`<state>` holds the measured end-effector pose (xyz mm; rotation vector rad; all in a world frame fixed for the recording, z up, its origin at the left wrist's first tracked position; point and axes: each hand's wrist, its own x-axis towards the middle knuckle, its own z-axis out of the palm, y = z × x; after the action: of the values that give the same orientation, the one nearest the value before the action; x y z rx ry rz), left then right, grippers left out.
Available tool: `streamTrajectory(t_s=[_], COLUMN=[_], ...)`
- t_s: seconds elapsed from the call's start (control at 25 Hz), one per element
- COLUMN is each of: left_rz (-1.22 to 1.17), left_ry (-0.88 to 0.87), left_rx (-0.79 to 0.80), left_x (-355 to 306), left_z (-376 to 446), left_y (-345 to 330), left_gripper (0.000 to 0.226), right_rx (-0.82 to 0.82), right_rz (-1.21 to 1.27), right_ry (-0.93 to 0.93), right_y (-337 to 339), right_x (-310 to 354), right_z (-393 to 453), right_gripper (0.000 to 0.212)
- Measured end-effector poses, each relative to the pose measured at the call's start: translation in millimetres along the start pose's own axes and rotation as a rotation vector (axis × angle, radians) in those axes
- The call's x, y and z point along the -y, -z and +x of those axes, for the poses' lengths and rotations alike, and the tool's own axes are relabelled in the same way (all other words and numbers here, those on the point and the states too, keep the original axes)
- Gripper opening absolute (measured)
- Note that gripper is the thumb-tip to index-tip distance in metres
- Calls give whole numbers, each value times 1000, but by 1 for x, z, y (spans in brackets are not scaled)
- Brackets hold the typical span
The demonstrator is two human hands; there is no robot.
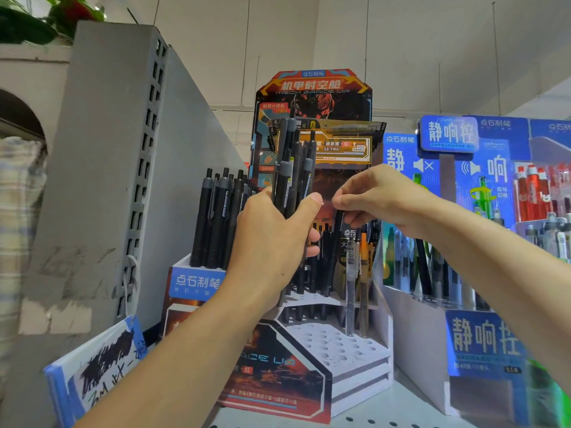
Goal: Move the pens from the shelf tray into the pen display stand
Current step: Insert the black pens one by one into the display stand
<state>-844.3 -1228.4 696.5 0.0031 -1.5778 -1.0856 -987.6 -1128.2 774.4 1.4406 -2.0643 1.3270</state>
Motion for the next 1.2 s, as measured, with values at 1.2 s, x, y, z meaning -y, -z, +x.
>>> streamTrajectory(t_s=[1.2], left_rz=[-32], left_ry=[-9], left_rx=[53], left_x=[-17], left_z=[-1], left_y=[0], left_gripper=[36], right_rx=[186], right_rz=[-291], right_ry=[-15], right_y=[-18], right_x=[18], right_z=[4], right_gripper=[15])
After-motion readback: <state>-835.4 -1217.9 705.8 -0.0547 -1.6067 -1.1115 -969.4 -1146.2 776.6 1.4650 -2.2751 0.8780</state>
